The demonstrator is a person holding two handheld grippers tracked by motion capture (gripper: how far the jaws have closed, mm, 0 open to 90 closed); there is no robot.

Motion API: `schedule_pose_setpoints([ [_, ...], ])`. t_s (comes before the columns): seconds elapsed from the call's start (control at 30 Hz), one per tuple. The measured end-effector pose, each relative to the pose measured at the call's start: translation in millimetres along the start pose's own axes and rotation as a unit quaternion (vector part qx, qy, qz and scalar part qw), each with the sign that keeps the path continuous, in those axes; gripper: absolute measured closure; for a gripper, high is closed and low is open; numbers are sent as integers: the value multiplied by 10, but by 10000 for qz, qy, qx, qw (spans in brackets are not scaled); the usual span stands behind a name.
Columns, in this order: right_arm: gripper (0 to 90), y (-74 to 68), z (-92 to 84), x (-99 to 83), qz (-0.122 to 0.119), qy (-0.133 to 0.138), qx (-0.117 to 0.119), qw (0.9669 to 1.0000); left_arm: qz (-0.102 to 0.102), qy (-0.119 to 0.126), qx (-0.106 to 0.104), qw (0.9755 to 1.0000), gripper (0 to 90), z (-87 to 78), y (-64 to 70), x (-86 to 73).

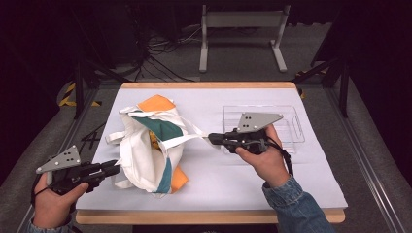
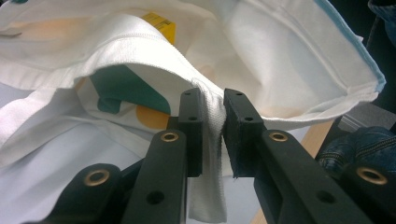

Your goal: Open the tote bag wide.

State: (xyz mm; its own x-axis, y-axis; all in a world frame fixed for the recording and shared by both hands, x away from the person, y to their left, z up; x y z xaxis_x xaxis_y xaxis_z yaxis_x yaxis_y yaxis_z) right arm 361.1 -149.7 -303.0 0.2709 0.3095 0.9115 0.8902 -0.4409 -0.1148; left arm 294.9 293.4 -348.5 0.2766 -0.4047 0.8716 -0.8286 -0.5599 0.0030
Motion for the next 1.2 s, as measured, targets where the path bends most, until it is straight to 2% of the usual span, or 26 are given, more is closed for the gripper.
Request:
schedule_pose_setpoints([
  [0.5,879,20,-293,-328,302,-21,-216,9993,-29,70,99,9999,782,-35,-32,-7],
  [0.8,879,40,-431,-576,535,-207,-311,9979,24,111,190,9998,780,-79,-27,7],
  [1.2,879,69,-564,-848,810,-441,-411,9949,72,128,144,9998,779,-72,-12,23],
])
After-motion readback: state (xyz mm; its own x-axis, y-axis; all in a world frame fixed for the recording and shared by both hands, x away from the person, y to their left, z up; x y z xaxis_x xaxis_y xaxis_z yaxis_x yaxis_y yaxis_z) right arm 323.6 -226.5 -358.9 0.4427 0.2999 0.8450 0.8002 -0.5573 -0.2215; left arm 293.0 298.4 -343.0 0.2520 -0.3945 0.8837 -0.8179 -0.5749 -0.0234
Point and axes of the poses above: each handheld gripper's, and its own axes: z roughly forward along the jaws, x roughly out of its top, y roughly to its right, the point moved 1 cm from there along z, roughly forward along the jaws, and after that the axes turned 10 degrees about z, right-handed, at the moved point
